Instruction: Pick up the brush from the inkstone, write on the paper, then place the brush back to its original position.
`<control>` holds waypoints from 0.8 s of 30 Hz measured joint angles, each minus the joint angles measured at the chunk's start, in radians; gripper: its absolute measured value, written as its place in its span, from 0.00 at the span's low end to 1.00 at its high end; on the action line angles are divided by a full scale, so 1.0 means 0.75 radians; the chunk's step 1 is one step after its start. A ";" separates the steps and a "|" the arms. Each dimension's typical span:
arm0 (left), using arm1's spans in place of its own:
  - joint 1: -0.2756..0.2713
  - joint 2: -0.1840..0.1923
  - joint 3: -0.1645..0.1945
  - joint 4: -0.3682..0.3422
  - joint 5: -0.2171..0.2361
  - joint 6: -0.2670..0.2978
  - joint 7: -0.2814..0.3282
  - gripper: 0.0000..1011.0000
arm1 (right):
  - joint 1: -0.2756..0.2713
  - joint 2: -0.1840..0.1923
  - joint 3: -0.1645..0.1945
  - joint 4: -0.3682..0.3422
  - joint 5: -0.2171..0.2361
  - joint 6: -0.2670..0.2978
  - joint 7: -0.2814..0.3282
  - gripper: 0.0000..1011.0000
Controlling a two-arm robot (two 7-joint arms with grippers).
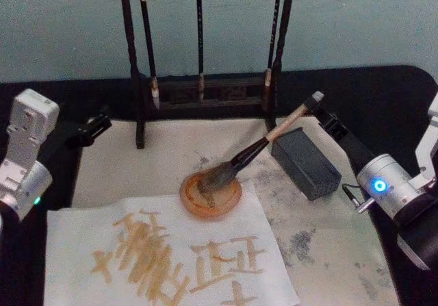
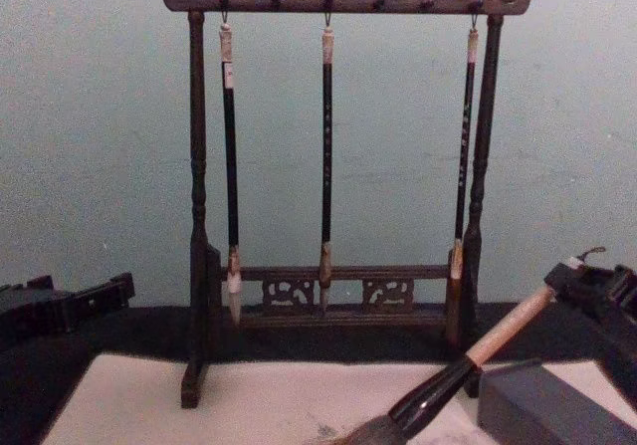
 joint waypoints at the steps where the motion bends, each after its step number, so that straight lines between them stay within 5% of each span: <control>1: 0.000 0.000 0.000 0.000 0.000 0.000 0.000 0.99 | 0.004 -0.002 -0.002 0.011 0.006 0.002 -0.002 0.17; 24: 0.000 0.000 0.000 0.000 0.000 0.000 0.000 0.99 | 0.005 0.011 -0.005 0.034 0.035 0.007 -0.104 0.17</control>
